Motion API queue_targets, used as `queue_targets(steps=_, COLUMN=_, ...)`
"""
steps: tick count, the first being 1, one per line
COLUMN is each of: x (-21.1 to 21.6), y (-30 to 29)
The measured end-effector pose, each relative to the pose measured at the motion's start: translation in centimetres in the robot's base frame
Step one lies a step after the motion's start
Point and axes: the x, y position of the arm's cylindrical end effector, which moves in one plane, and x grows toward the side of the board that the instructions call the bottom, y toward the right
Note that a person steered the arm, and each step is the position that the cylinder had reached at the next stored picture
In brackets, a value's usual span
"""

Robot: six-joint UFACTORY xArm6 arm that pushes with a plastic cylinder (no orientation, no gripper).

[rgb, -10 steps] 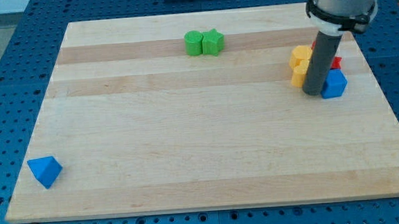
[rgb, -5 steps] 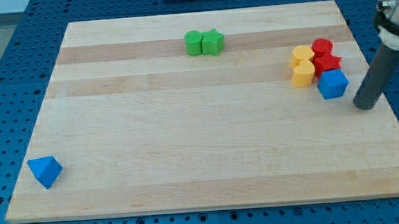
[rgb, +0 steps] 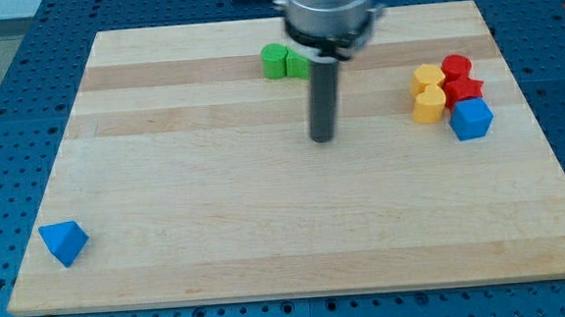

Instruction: Separate the green blocks from each other

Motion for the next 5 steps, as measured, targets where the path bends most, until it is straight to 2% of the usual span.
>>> queue_targets(steps=1, x=-1.8, y=-8.5)
queue_targets(steps=2, x=-7.6, y=-13.1)
queue_targets(steps=3, x=-14.2, y=-14.1)
queue_targets(steps=4, x=-17.6, y=-11.9)
queue_targets(steps=5, x=-17.4, y=-6.7)
